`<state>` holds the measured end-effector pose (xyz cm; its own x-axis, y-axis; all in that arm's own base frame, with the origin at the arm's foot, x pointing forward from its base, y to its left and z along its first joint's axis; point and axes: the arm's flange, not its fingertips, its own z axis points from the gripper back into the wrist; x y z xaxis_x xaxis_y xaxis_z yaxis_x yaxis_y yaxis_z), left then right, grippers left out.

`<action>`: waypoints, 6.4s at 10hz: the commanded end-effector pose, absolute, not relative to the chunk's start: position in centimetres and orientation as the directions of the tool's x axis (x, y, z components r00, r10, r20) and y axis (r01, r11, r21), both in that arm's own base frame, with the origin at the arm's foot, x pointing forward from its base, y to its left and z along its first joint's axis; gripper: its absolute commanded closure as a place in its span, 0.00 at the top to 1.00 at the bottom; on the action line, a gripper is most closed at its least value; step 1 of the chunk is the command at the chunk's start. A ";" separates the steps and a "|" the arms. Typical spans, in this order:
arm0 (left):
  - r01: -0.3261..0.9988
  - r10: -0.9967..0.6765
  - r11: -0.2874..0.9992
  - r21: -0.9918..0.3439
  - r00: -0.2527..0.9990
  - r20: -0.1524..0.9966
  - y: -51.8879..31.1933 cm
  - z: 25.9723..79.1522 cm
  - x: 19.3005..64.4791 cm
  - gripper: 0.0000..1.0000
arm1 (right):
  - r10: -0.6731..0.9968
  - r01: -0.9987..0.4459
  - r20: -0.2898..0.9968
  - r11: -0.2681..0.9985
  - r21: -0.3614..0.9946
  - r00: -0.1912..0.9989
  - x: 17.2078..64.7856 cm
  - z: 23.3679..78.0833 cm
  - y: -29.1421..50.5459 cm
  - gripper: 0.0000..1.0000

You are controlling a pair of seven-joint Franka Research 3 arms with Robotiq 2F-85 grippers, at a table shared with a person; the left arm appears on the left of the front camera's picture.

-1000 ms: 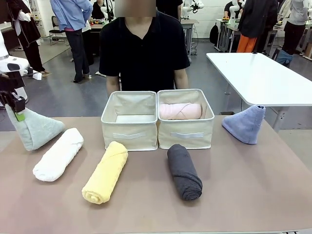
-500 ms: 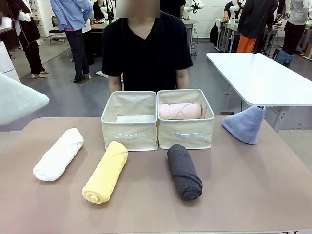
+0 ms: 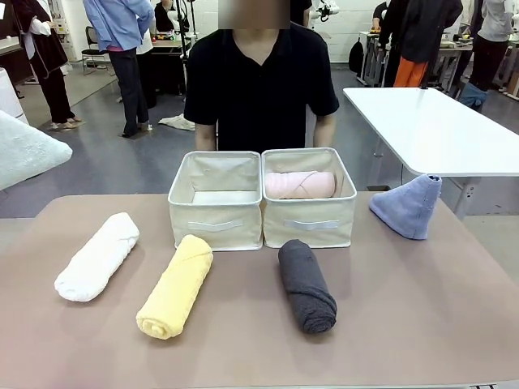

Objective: Sort the towels based on their folding style.
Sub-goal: Pick up one triangle-folded towel and place it in the left Fabric basket.

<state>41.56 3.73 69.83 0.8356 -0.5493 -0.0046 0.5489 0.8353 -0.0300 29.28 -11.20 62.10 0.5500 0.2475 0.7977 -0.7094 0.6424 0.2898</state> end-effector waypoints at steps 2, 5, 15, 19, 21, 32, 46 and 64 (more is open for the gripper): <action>0.549 -0.549 0.835 -0.030 0.836 -0.005 3.7 69.8 41.6 0.18 | 0.244 -0.723 0.808 0.626 0.292 0.537 29.4 62.1 -11.2 1.00; 0.737 -0.739 0.674 0.052 0.671 0.064 -2.2 71.6 42.0 0.18 | 0.244 -0.723 0.808 0.626 0.292 0.537 29.4 62.1 -11.2 1.00; 0.847 -0.850 0.494 -0.197 0.518 0.097 6.3 69.8 30.8 0.18 | 0.244 -0.723 0.808 0.626 0.292 0.537 29.4 62.1 -11.2 1.00; 0.856 -0.859 0.483 -0.185 0.504 0.089 6.2 69.3 30.6 0.18 | 0.244 -0.723 0.808 0.626 0.292 0.537 29.4 62.1 -11.2 1.00; 0.849 -0.851 0.494 -0.185 0.516 0.099 5.9 69.2 30.4 0.18 | 0.244 -0.723 0.808 0.626 0.292 0.537 29.4 62.1 -11.2 1.00; 0.890 -0.898 0.437 0.129 0.439 0.015 -8.7 71.4 42.1 0.18 | 0.244 -0.723 0.808 0.626 0.292 0.537 29.4 62.1 -11.2 1.00; 0.970 -0.979 -0.086 0.229 -0.040 -0.198 -21.0 68.2 53.2 0.18 | 0.244 -0.723 0.808 0.626 0.292 0.537 29.4 62.1 -11.2 1.00; 0.964 -0.963 -0.262 -0.045 -0.264 -0.047 -29.3 56.1 58.1 0.18 | 0.244 -0.723 0.808 0.626 0.292 0.537 29.4 62.1 -11.2 1.00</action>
<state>58.13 -29.35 56.52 -0.2406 -0.9687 -0.0606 0.9702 -0.2382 -0.0443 29.21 -11.22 62.23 0.5511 0.2498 0.7962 -0.7089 0.6435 0.2888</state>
